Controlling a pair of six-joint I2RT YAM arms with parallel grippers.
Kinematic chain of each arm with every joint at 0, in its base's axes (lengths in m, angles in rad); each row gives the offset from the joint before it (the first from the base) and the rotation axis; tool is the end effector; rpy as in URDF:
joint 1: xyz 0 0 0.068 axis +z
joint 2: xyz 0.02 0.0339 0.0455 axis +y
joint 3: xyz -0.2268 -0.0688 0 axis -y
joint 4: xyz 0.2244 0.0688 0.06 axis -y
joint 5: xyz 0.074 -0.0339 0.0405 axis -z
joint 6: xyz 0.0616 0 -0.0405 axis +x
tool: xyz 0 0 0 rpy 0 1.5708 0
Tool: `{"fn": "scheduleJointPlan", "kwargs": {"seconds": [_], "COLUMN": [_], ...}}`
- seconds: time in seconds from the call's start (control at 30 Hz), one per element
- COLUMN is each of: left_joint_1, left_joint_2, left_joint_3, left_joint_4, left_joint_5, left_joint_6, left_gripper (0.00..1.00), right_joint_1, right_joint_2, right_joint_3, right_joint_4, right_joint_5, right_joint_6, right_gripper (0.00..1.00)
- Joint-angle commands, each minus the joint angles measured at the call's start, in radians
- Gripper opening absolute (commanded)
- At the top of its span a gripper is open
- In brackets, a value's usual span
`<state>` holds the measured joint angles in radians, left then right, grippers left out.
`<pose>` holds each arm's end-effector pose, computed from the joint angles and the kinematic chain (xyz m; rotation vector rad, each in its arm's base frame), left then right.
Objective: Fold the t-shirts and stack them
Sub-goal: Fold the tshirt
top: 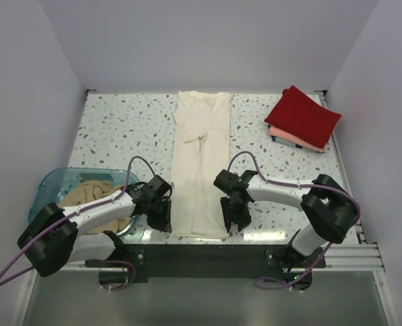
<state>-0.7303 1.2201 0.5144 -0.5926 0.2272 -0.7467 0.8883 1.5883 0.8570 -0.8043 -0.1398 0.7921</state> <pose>0.1307 -0.1357 0.0976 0.0227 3.0460 -0.5380 0.1421 0.1884 0.1001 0.1507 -3.0518 -0.1828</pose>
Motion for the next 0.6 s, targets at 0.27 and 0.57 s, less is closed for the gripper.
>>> {"fn": "scheduleJointPlan", "kwargs": {"seconds": [0.27,0.57], "left_joint_1": [-0.012,-0.014], "left_joint_2": [-0.013,-0.005], "left_joint_3": [-0.019,-0.017], "left_joint_4": [-0.03,-0.036], "left_joint_5": [-0.04,-0.043], "left_joint_6": [0.0,0.0], "left_gripper": [0.18,0.18], "right_joint_1": [0.031,0.057], "right_joint_2": [-0.013,0.056], "right_joint_3": [0.086,0.06], "right_joint_4": [0.024,0.01], "right_joint_5": [-0.046,-0.032], "right_joint_6": [-0.016,-0.007], "right_gripper": [0.44,0.39]}}
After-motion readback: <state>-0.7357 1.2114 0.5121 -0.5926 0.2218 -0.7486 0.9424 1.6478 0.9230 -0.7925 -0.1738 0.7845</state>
